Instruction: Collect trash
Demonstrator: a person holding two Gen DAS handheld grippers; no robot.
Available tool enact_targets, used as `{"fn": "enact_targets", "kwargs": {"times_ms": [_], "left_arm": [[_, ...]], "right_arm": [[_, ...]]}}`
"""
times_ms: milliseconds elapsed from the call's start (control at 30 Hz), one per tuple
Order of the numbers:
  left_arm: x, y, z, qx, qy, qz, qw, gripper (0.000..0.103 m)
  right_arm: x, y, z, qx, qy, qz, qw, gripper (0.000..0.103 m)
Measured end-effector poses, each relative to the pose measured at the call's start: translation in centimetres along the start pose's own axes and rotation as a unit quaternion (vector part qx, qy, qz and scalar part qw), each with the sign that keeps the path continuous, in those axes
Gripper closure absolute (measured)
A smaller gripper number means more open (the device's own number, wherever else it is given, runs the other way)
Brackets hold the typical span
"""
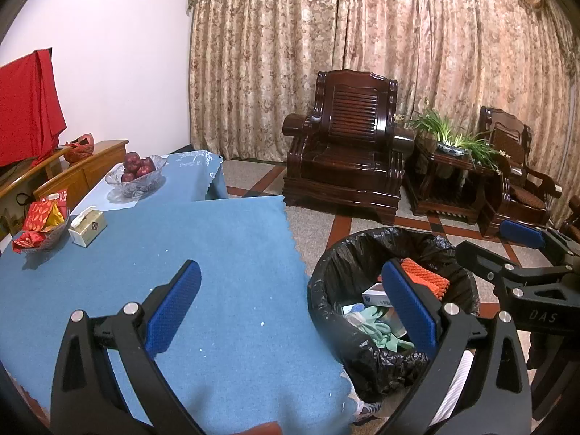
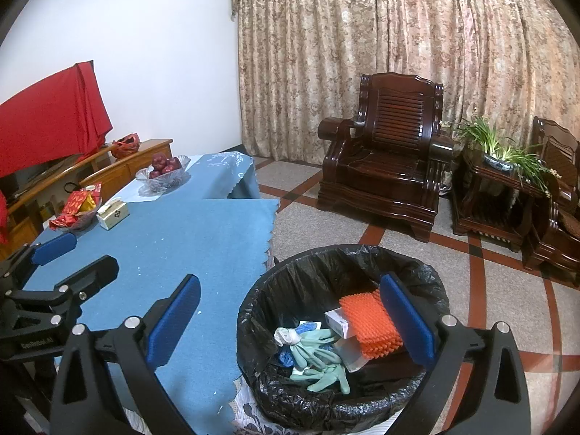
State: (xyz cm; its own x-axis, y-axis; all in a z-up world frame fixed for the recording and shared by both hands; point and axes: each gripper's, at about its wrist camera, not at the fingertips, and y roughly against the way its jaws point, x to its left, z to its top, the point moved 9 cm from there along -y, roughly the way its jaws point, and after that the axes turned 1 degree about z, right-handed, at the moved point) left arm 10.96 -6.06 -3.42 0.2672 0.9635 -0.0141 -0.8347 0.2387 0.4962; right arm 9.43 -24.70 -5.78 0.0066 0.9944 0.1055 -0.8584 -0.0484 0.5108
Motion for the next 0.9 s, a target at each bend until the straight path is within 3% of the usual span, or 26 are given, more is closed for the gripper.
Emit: {"fn": "enact_targets", "kwargs": {"times_ms": [900], "left_arm": [[-0.2, 0.0, 0.0, 0.002, 0.001, -0.001, 1.0000, 0.006]], "right_arm": [[-0.2, -0.2, -1.0, 0.005, -0.001, 0.001, 1.000, 0.006]]}}
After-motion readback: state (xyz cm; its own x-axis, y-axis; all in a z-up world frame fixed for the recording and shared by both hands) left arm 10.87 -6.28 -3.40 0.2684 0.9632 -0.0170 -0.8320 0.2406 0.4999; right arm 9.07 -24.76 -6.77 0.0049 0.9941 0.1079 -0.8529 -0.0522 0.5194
